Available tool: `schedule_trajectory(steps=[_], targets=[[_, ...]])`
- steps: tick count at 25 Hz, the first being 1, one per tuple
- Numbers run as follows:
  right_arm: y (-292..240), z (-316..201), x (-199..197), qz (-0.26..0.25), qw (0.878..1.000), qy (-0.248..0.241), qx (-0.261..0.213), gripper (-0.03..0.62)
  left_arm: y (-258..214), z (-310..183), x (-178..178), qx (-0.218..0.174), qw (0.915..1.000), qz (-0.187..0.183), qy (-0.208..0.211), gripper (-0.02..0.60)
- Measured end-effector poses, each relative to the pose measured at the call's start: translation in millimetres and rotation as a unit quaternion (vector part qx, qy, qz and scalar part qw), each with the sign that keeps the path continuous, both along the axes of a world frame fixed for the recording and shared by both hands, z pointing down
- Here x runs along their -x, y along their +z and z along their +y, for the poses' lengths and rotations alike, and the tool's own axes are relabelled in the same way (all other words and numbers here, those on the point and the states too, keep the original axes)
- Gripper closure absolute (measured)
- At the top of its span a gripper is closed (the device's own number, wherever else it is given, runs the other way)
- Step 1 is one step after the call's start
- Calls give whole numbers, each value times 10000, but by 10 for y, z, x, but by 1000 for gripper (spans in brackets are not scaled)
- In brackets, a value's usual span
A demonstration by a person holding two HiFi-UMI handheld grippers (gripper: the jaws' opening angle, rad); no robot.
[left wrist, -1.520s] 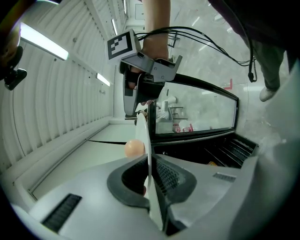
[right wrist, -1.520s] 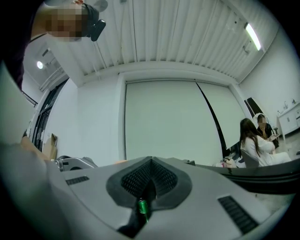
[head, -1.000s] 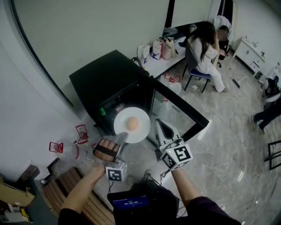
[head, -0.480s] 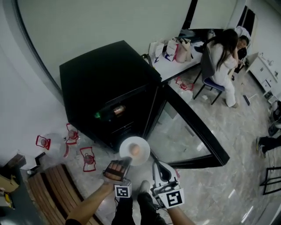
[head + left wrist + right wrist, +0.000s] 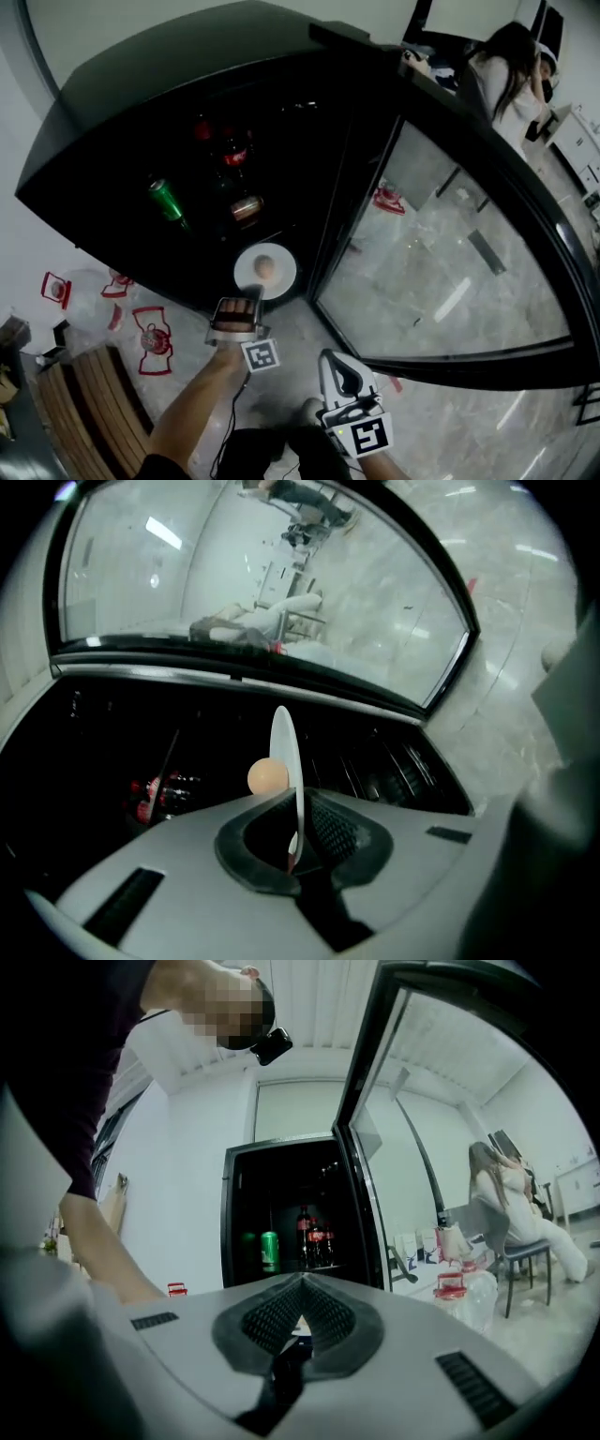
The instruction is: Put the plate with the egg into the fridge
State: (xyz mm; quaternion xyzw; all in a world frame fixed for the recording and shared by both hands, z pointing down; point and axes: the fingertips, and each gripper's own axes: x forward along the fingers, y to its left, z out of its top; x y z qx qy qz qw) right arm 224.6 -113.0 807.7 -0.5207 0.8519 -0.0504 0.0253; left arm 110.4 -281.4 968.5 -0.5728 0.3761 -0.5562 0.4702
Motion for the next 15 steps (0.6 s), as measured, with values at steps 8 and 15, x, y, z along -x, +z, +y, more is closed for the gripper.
schedule_trajectory(steps=[8,15], targets=[[686,-231,27,-103,9999,-35,22,588,434,-857,421,50,9939,-252,-1074,555],[740,-428,-41,-143,9999,-44,12,588,903,-1089,378,1614,9777,266,-1318,555]])
